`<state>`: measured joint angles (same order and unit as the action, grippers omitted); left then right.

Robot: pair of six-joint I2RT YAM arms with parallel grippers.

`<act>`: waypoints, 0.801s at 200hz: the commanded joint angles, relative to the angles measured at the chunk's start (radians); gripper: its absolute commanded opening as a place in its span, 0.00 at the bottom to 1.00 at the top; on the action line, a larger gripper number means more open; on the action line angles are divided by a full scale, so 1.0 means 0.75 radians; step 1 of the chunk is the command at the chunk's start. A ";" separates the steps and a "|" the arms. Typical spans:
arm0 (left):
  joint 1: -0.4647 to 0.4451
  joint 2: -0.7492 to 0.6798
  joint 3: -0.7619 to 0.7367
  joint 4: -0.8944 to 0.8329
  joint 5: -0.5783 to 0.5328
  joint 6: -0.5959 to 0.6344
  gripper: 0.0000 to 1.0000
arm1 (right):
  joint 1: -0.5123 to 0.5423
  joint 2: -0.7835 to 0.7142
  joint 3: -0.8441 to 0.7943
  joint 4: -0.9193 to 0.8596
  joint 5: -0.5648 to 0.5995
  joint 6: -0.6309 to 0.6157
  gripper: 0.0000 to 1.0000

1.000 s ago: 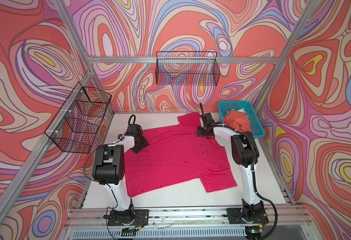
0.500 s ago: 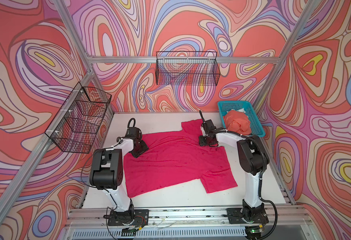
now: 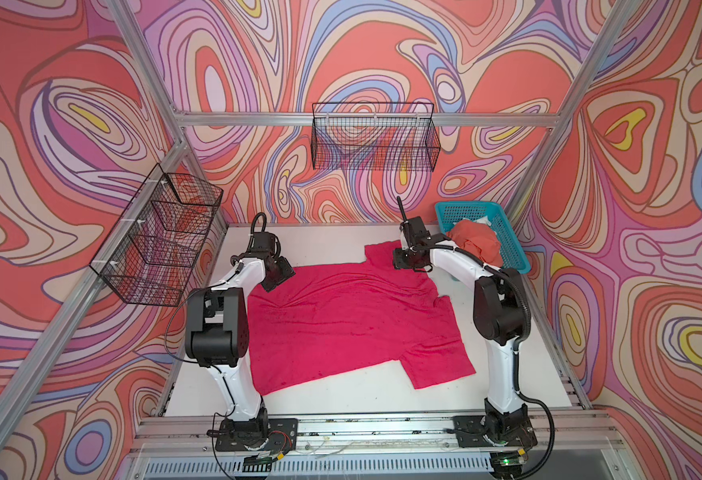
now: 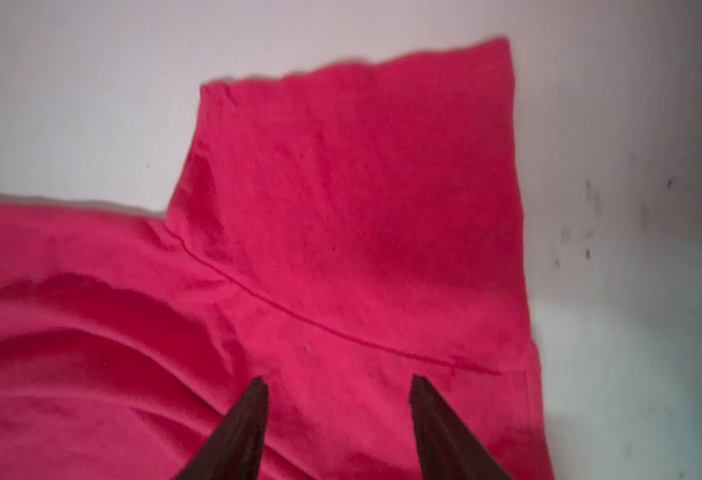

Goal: Fold and stack the t-shirts
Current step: 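Press and smooth the shirt with both grippers near its far edge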

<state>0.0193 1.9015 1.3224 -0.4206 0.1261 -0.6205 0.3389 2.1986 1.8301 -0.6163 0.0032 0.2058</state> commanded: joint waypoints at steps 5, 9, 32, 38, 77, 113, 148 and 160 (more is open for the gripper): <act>0.011 0.093 0.053 0.019 -0.025 0.008 0.62 | -0.021 0.186 0.129 -0.026 0.022 -0.049 0.58; 0.011 0.106 0.060 0.018 -0.022 0.004 0.62 | -0.026 0.205 0.147 -0.027 0.023 -0.051 0.58; 0.017 0.155 0.061 -0.003 0.002 -0.034 0.61 | -0.037 0.268 0.165 -0.029 0.018 -0.057 0.58; 0.022 0.154 0.046 0.003 0.016 -0.048 0.61 | -0.036 0.277 0.153 -0.032 0.014 -0.061 0.58; 0.021 0.088 -0.100 -0.009 0.041 -0.079 0.61 | -0.037 0.171 -0.116 0.019 -0.044 -0.051 0.58; 0.019 0.000 -0.261 -0.012 0.064 -0.099 0.60 | -0.029 0.002 -0.422 0.087 -0.095 -0.014 0.58; 0.019 -0.073 -0.370 -0.026 0.042 -0.086 0.60 | -0.020 -0.105 -0.612 0.127 -0.101 0.005 0.58; 0.019 -0.087 -0.394 -0.036 0.033 -0.077 0.60 | -0.014 -0.130 -0.650 0.131 -0.107 0.010 0.58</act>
<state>0.0280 1.8248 1.0996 -0.3309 0.1650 -0.6697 0.3202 2.0918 1.4376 -0.4267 -0.0463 0.1860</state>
